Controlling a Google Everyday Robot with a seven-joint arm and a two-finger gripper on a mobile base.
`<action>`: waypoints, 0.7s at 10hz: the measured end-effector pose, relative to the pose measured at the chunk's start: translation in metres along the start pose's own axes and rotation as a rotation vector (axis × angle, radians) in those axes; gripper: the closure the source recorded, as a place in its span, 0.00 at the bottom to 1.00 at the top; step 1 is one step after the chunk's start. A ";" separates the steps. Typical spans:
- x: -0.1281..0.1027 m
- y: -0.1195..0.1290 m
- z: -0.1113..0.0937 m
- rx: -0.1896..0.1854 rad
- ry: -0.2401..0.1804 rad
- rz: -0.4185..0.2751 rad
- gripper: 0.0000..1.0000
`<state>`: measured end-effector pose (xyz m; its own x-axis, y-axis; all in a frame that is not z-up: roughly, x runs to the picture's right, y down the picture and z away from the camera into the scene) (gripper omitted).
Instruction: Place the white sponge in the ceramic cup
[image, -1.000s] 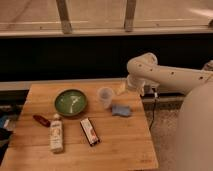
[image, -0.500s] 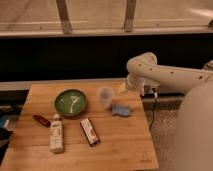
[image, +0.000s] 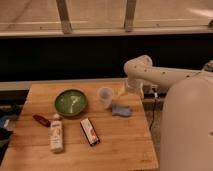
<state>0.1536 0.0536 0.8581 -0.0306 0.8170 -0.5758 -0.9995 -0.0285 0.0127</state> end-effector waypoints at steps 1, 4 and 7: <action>0.002 -0.002 0.004 -0.002 0.009 0.009 0.20; 0.015 0.000 0.029 -0.027 0.066 0.020 0.20; 0.024 0.013 0.049 -0.063 0.104 0.010 0.20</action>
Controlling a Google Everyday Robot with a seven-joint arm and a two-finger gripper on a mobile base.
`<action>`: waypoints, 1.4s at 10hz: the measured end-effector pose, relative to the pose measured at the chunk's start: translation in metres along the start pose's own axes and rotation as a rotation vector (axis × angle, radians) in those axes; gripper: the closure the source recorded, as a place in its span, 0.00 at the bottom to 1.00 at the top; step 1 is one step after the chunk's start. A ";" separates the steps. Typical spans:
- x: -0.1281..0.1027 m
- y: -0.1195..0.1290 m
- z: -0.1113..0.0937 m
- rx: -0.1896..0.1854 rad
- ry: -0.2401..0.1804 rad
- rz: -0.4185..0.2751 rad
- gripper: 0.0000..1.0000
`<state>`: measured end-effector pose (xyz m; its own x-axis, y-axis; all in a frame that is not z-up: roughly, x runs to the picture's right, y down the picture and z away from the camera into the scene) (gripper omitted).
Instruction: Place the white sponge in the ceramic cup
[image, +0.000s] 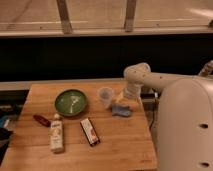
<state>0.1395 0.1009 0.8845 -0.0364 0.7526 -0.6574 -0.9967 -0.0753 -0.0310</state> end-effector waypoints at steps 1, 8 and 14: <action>0.002 0.003 0.005 -0.013 0.008 -0.001 0.20; 0.014 0.027 0.022 -0.060 0.049 -0.043 0.20; 0.012 0.015 0.039 -0.086 0.092 -0.011 0.20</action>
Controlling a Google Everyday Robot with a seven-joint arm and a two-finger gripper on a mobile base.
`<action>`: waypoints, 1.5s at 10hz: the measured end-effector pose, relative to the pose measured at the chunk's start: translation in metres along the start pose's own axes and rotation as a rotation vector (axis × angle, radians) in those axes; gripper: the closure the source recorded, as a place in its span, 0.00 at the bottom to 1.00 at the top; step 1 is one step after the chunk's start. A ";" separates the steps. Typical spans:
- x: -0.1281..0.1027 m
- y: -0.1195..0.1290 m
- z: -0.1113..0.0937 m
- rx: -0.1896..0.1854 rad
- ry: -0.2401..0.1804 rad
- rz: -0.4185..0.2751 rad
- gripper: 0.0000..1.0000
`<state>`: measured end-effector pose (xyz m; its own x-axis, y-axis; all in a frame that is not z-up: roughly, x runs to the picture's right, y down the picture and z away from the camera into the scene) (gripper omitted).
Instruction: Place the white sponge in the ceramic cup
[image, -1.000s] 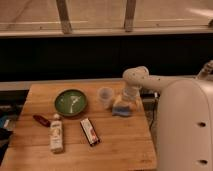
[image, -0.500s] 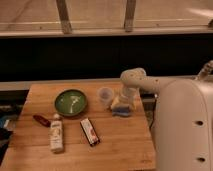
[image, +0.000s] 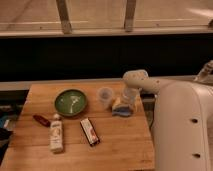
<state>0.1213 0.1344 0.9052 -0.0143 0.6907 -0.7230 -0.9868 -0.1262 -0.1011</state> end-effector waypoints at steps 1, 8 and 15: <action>0.001 -0.001 0.001 0.002 -0.001 -0.002 0.23; 0.009 0.011 -0.011 0.000 -0.037 -0.036 0.92; 0.000 0.014 -0.077 -0.003 -0.169 -0.049 1.00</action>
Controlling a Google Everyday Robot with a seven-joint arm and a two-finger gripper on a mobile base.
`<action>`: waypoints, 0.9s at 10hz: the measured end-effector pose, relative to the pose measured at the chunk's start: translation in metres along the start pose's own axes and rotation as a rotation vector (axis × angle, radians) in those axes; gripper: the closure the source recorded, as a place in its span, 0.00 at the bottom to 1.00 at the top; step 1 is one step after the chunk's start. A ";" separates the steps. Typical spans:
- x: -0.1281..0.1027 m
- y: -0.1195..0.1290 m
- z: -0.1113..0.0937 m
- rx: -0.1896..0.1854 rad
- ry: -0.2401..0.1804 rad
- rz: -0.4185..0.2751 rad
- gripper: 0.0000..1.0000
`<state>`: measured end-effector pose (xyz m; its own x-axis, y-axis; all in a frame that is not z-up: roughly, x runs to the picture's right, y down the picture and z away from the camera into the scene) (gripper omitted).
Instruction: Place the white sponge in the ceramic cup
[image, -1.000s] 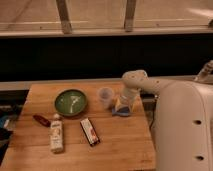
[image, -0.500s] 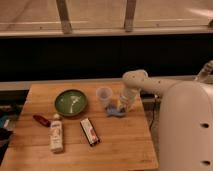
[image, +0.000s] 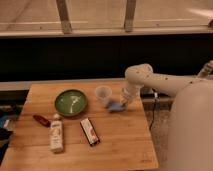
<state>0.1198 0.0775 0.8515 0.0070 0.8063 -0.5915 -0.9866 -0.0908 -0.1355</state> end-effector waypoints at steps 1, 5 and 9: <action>-0.009 -0.002 -0.018 0.012 -0.038 0.002 1.00; -0.032 -0.012 -0.063 0.058 -0.140 0.019 1.00; -0.058 -0.009 -0.132 0.141 -0.250 0.013 1.00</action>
<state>0.1497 -0.0454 0.7824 -0.0286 0.9264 -0.3755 -0.9994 -0.0338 -0.0073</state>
